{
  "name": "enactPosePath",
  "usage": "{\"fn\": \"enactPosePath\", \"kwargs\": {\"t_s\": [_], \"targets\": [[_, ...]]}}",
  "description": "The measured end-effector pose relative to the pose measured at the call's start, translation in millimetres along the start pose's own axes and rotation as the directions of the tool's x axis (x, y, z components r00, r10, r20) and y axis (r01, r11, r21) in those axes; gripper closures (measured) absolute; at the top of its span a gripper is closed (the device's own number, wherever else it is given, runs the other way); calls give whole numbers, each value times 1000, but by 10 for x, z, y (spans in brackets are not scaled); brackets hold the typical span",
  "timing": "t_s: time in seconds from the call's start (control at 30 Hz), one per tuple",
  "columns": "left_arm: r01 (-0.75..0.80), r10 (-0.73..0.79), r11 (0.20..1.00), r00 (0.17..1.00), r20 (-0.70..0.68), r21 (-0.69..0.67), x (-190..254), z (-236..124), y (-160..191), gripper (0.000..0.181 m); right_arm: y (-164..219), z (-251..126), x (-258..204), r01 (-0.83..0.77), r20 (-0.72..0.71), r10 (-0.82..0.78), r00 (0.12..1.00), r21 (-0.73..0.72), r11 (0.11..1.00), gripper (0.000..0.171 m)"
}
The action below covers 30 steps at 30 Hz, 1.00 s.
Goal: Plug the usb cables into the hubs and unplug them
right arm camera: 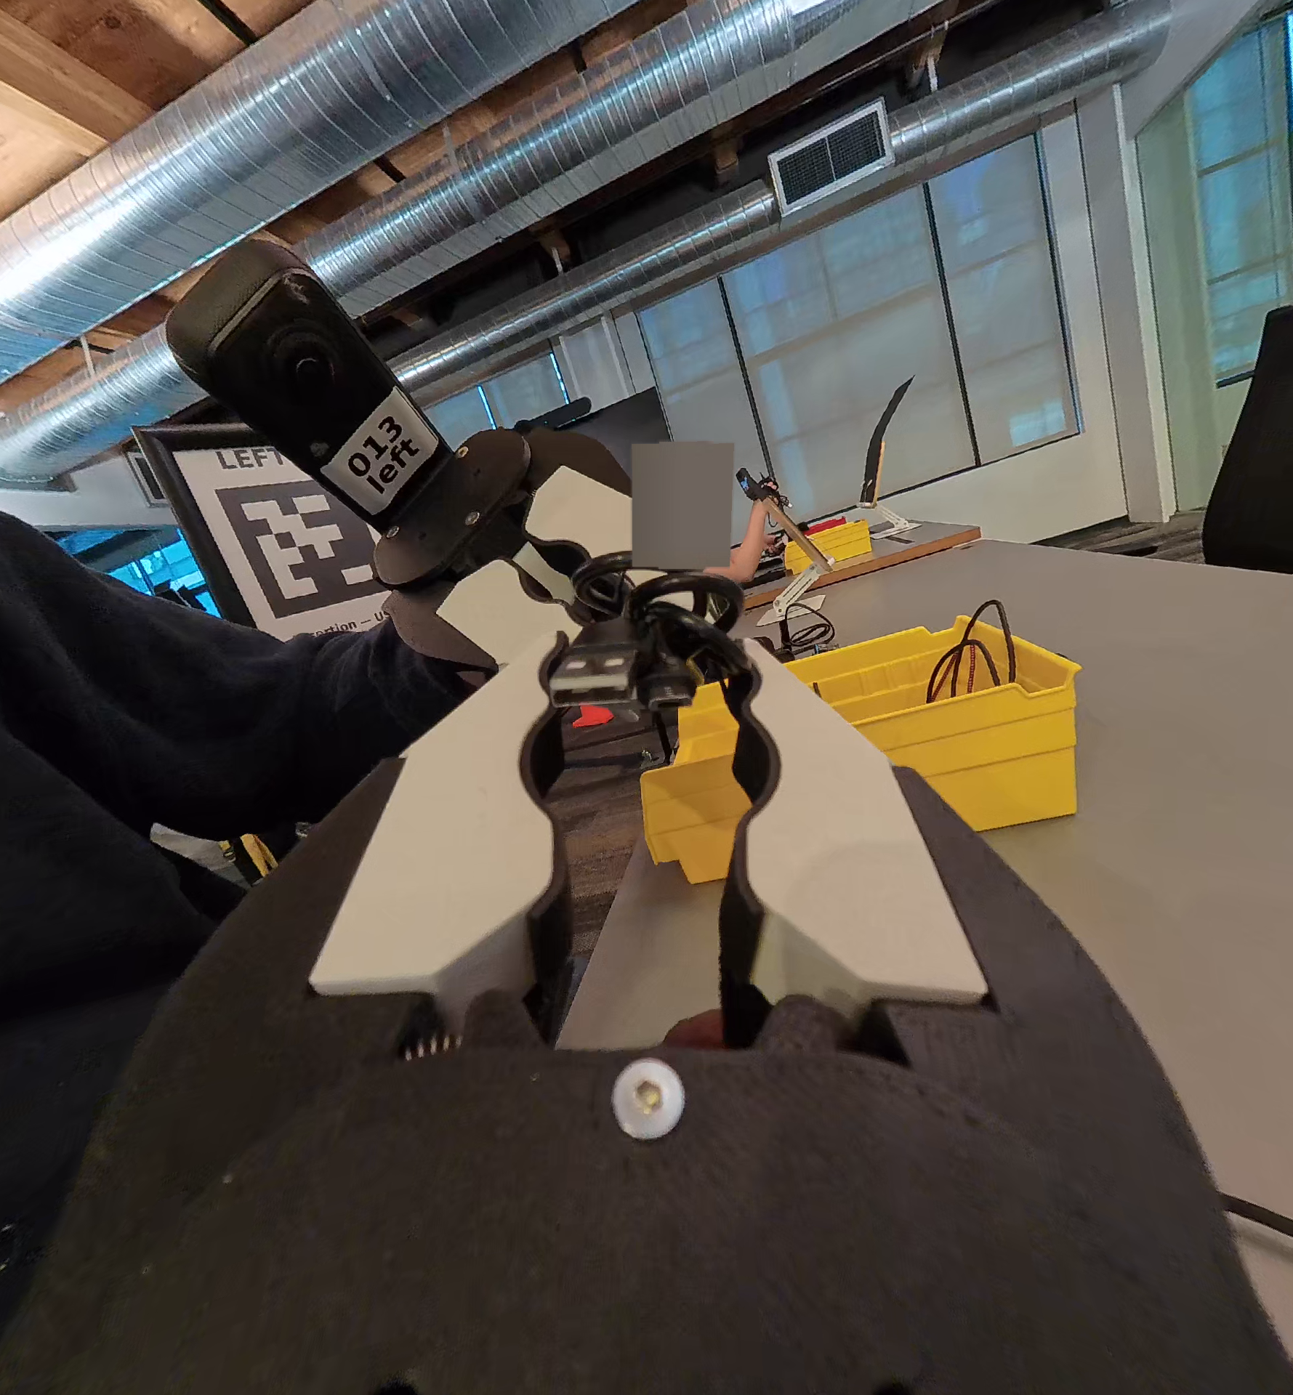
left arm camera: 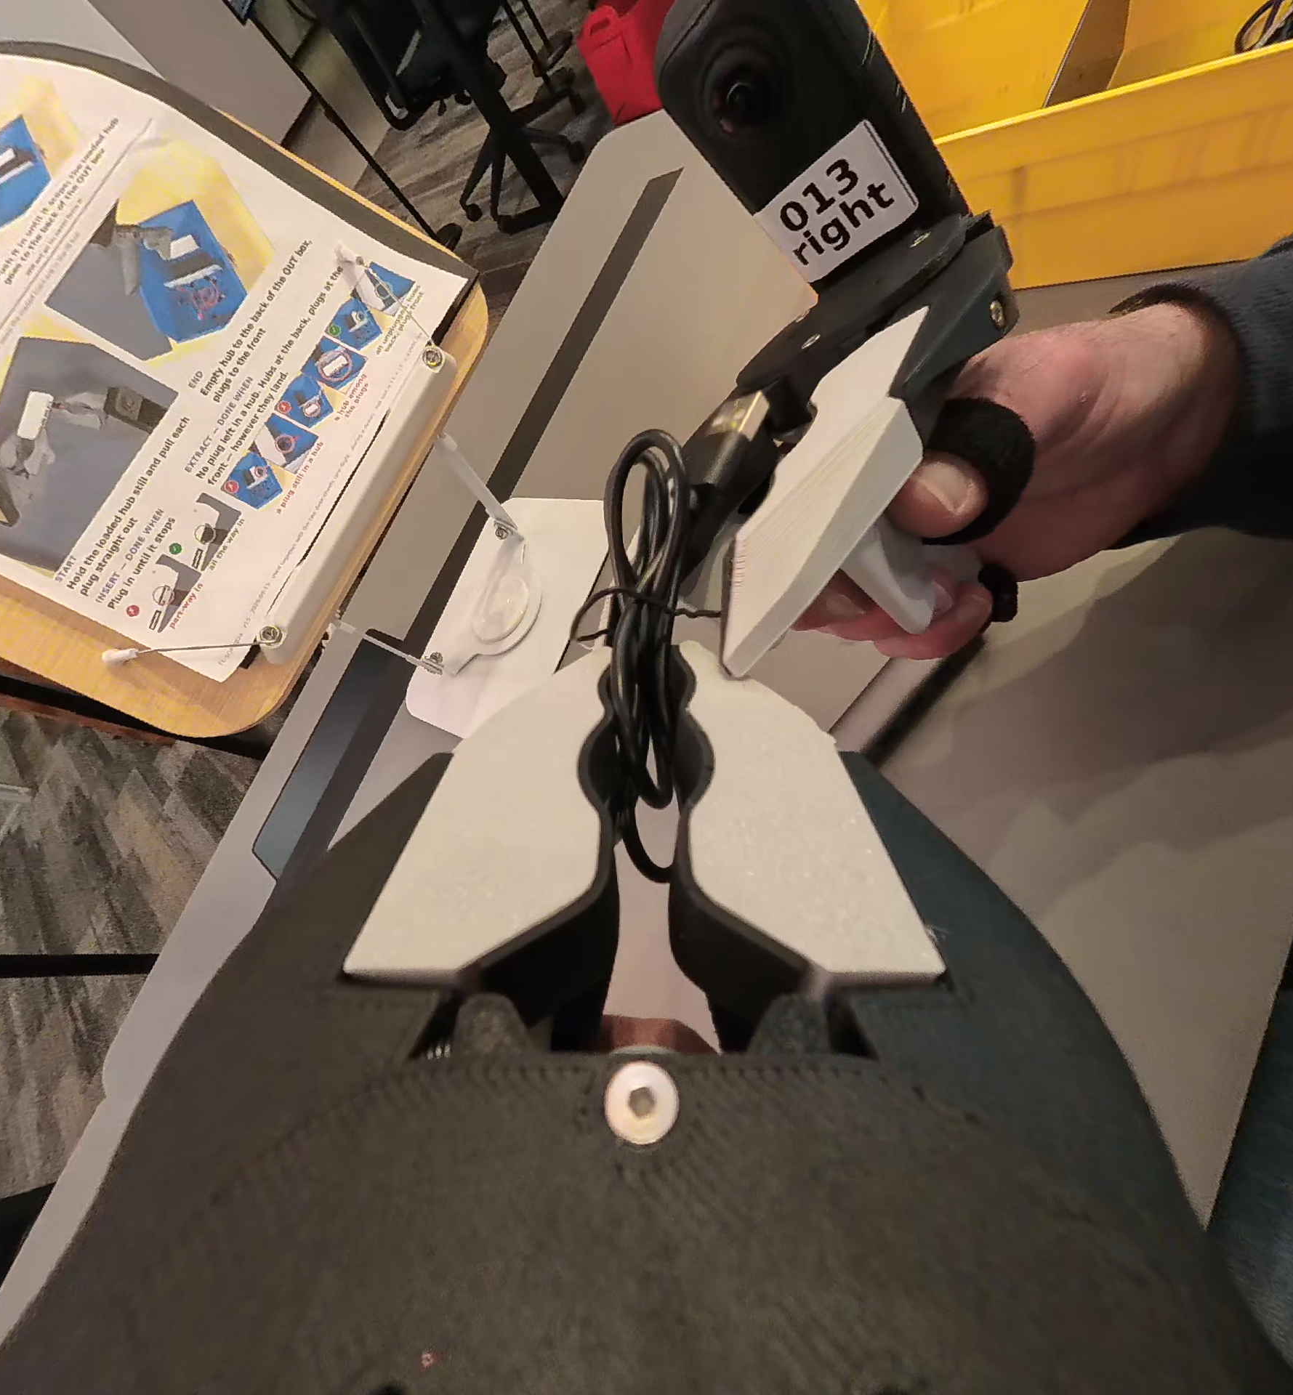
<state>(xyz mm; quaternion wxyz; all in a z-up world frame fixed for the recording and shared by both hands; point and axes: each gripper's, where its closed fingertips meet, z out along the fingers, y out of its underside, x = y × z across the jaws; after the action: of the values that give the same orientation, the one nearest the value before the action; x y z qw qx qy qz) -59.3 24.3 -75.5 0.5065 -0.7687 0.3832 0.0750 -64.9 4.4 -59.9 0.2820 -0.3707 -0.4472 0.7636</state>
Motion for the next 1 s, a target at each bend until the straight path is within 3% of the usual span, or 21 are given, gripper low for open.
{"fn": "enactPosePath", "kwargs": {"t_s": [0.63, 0.77, 1.0], "targets": [[9, -8, 999, 1000, -22, 48, 47, 8, -128, 173, -90, -133, -34, -69, 135, 50, 990, 138, 988, 146], [9, -8, 998, 1000, -14, 62, 33, -2, -165, 172, -104, -190, -53, -84, 176, 54, 983, 165, 983, 164], [25, -23, 997, 999, -33, 76, 49, -11, -180, 173, -112, -203, -76, -75, 188, 41, 981, 177, 981, 166]]}}
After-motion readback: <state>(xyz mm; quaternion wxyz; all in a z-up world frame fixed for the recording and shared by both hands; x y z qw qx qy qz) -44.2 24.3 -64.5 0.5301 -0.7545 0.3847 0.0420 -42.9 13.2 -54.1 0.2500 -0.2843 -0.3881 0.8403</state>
